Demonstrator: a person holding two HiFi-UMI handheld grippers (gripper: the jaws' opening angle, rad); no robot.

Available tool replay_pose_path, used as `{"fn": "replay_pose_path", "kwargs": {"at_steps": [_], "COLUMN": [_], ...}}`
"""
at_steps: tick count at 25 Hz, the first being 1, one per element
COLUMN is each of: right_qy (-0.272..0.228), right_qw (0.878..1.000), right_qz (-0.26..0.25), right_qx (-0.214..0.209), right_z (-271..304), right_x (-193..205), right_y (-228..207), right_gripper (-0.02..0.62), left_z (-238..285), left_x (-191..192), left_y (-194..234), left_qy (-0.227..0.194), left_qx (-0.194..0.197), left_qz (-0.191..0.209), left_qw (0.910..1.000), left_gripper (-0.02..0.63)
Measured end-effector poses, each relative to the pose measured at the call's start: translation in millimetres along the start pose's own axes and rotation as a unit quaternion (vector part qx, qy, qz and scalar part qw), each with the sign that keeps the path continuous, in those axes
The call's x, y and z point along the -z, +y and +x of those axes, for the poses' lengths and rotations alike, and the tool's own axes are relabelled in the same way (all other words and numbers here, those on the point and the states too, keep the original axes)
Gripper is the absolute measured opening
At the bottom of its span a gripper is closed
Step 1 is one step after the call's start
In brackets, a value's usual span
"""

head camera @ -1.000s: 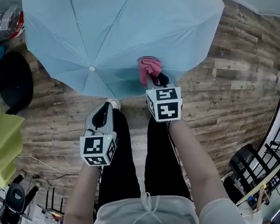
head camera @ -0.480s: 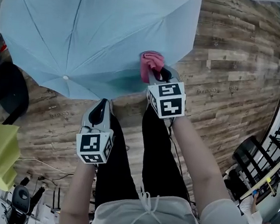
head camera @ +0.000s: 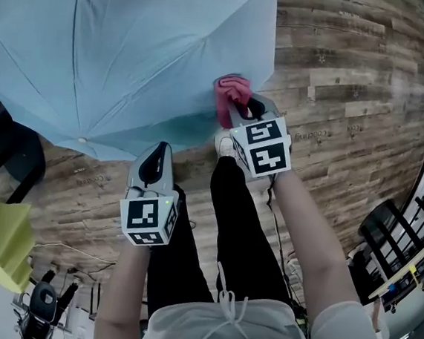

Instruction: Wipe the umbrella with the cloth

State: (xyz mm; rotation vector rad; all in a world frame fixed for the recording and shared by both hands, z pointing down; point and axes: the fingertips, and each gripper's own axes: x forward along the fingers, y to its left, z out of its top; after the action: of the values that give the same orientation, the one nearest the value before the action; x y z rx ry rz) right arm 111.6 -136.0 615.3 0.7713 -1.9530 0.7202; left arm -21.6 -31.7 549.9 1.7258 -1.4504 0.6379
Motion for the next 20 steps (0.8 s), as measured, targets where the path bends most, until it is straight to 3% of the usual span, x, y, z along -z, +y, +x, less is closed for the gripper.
{"fn": "replay_pose_path", "kwargs": {"at_steps": [13,18,20], "right_qy": [0.01,0.025,0.03], "right_qw": [1.0,0.999,0.999], "right_qz": [0.001,0.003,0.005], "right_qx": [0.022,0.032,0.033], "right_z": [19,33,38], "right_x": [1,12,17], "right_y": [-79,-111,-120], "right_gripper": [0.057,0.057,0.057], "left_z": [38,52,55], "left_x": [-8,-13,-11], "left_y": [-33,-48,-52], "left_qy": [0.016,0.011,0.013], "left_qx": [-0.008,-0.006,-0.01], "left_qz": [-0.01,0.019,0.01], "left_qw": [0.9998,0.9997,0.9998], "left_gripper": [0.008,0.008,0.008]}}
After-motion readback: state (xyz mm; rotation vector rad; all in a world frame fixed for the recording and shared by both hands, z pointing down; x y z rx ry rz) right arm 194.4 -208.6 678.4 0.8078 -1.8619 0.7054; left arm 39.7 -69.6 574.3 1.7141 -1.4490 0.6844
